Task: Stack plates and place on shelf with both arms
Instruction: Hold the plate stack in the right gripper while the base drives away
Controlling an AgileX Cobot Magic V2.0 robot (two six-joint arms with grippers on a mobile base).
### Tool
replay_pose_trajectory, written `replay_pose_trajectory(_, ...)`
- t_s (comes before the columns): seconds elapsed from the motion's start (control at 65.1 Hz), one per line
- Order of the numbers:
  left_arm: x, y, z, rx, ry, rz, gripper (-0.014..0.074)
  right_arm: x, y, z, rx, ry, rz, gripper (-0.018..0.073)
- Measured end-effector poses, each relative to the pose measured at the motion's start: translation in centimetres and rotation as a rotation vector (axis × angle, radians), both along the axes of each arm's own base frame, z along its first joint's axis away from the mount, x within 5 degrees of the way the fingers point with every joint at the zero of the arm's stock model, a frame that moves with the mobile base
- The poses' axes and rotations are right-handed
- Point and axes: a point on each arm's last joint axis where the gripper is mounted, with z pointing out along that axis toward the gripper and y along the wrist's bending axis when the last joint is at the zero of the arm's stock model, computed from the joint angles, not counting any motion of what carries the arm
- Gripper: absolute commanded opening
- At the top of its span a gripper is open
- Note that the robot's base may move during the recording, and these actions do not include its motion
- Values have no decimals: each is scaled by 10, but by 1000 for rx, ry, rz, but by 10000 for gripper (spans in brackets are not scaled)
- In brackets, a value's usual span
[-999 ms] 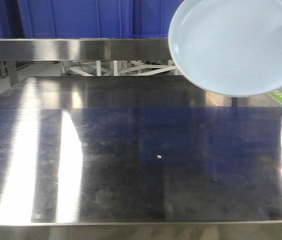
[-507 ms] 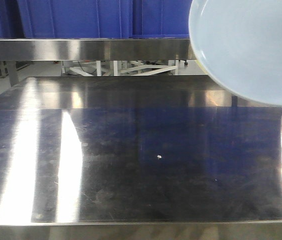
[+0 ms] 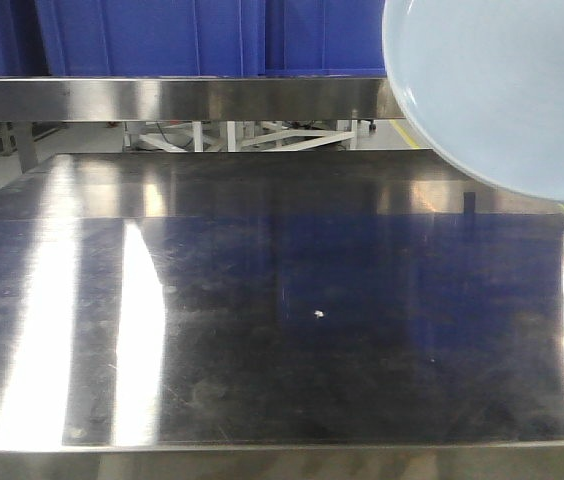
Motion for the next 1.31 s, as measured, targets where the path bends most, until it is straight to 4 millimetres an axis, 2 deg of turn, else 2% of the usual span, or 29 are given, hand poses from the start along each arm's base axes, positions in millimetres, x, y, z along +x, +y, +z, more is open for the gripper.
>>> replay_pose_trajectory(1.306, 0, 0, 0, 0, 0, 0, 83, 0, 0, 0, 0, 0, 0, 48)
